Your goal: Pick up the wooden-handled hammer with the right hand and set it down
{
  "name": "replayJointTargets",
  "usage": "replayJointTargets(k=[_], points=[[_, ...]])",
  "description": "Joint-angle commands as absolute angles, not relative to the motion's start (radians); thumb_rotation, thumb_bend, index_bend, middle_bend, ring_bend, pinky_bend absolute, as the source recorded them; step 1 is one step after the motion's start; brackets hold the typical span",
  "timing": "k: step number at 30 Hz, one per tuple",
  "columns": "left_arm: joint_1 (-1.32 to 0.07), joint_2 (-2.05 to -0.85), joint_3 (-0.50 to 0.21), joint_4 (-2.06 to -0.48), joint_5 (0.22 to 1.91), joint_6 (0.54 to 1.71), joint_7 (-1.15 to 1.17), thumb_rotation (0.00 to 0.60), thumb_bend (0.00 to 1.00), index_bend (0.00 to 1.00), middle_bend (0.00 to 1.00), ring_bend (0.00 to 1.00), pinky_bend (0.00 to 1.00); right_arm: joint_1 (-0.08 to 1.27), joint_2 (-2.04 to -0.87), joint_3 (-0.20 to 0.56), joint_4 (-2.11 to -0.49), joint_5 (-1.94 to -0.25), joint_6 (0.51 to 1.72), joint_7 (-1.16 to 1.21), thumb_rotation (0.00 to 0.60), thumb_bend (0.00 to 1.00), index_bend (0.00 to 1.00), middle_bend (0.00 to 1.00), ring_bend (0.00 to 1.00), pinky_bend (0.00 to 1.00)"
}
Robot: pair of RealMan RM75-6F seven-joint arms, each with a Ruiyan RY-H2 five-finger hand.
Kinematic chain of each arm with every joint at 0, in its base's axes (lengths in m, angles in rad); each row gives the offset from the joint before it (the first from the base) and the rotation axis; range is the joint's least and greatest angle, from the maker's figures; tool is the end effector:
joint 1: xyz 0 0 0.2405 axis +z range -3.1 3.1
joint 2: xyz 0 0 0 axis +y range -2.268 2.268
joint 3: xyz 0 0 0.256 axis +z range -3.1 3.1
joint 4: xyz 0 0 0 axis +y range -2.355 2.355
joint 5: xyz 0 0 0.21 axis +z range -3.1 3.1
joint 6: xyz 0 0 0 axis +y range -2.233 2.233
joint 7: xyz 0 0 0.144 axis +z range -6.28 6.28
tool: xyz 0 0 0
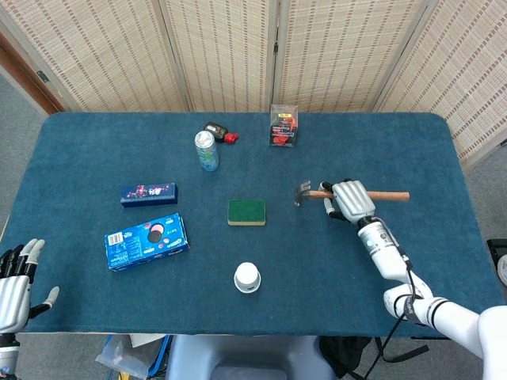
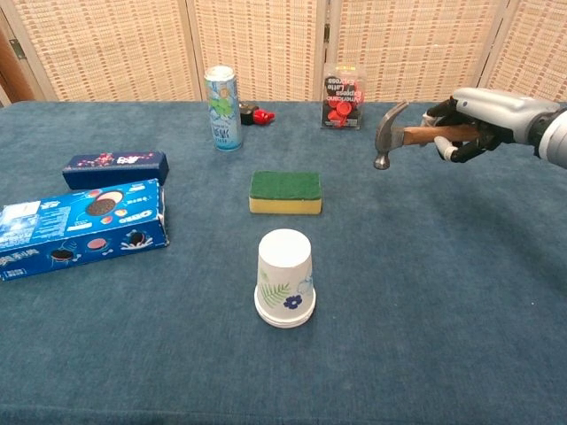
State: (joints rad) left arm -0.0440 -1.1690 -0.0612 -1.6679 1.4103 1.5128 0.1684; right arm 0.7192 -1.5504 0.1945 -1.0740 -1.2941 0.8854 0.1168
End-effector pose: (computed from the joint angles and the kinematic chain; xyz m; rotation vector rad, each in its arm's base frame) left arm -0.3123 0.1690 0.1476 -1.2959 -0.8993 -0.7994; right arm -0.2229 -0.3993 0.0245 1.7127 -1.0069 0.9553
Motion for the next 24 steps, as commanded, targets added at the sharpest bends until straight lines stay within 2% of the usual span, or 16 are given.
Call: replayJointTargets(k=[1, 10, 16, 24], points=[[-0.046, -1.168, -0.062, -1.673, 1.413, 1.513, 0.172, 0.600, 0.28, 0.00, 0.00, 0.00, 0.00, 0.715, -1.532, 0.197, -1.097, -1.299, 0.893, 0.114, 0.600, 0.66, 0.69, 0.79, 0.60, 0.47], [-0.042, -1.162, -0.062, -1.683, 1.411, 1.518, 0.180, 0.600, 0.28, 0.00, 0.00, 0.00, 0.00, 0.727, -1.524, 0.204, -1.122, -1.299, 0.888, 0.111, 0.600, 0.66, 0.71, 0.81, 0.65, 0.70], [-0.038, -1.159, -0.061, -1.682, 1.413, 1.524, 0.176, 0.600, 0.28, 0.00, 0.00, 0.00, 0.00, 0.737, -1.532, 0.205, -1.127, -1.303, 0.885, 0.113, 0.600, 0.66, 0.71, 0.81, 0.67, 0.75], [-0.033, -1.159, -0.060, -1.676, 1.412, 1.527, 0.169, 0.600, 0.28, 0.00, 0.00, 0.00, 0.00, 0.758, -1.544, 0.219, -1.144, -1.298, 0.870, 0.134, 0.600, 0.66, 0.71, 0.81, 0.67, 0.75]])
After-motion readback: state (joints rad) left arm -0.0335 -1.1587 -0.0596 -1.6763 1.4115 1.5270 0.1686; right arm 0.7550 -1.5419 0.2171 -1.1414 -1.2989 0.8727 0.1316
